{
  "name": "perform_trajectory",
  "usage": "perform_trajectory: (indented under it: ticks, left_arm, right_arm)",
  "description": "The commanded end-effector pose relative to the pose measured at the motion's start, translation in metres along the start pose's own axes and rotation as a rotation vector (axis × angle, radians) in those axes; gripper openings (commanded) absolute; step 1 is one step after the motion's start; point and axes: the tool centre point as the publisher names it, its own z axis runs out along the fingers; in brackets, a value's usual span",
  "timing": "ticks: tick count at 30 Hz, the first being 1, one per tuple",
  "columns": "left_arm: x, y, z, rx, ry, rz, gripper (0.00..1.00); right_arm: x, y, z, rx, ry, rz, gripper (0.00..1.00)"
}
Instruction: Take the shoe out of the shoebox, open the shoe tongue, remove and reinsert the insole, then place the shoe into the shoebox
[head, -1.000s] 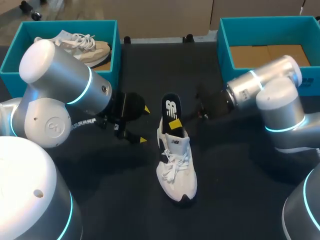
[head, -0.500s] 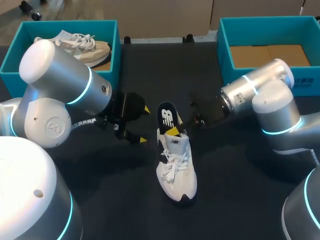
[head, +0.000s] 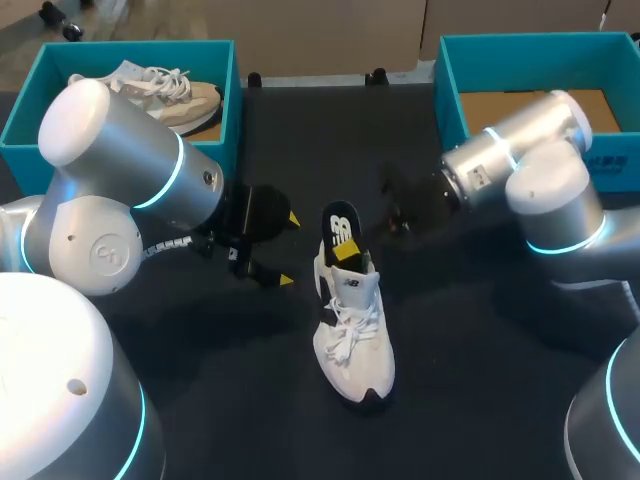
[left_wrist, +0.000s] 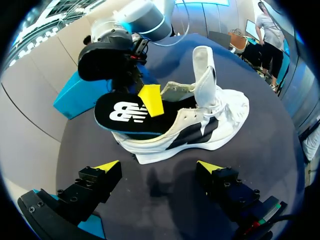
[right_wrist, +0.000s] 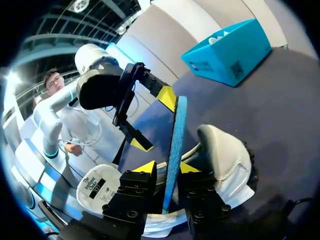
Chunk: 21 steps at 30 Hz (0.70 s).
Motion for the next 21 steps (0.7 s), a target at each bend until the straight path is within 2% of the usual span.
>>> perform_trajectory:
  ticks: [1, 7, 9, 10, 11, 12, 21]
  left_arm:
    - [0.0, 0.0, 0.001, -0.003, 0.0, 0.0, 1.0]
    - [0.0, 0.0, 0.001, -0.003, 0.0, 0.0, 1.0]
    - [0.0, 0.0, 0.001, -0.003, 0.0, 0.0, 1.0]
    - [0.0, 0.0, 0.001, -0.003, 0.0, 0.0, 1.0]
    - [0.0, 0.0, 0.001, -0.003, 0.0, 0.0, 1.0]
    - [0.0, 0.0, 0.001, -0.003, 0.0, 0.0, 1.0]
    - [0.0, 0.0, 0.001, -0.003, 0.0, 0.0, 1.0]
  right_arm:
    - [-0.001, 0.006, -0.009, 0.018, -0.008, -0.006, 0.26]
    - [-0.008, 0.01, -0.012, 0.041, 0.015, -0.021, 0.24]
    - [-0.011, 0.011, -0.011, 0.058, 0.05, -0.035, 0.17]
    - [-0.012, 0.012, -0.011, 0.069, 0.06, -0.036, 0.12]
    - [-0.012, 0.012, -0.011, 0.076, 0.069, -0.039, 0.03]
    - [-0.013, 0.012, -0.011, 0.08, 0.076, -0.042, 0.0]
    - [-0.008, 0.0, -0.003, 0.12, 0.15, -0.021, 0.0]
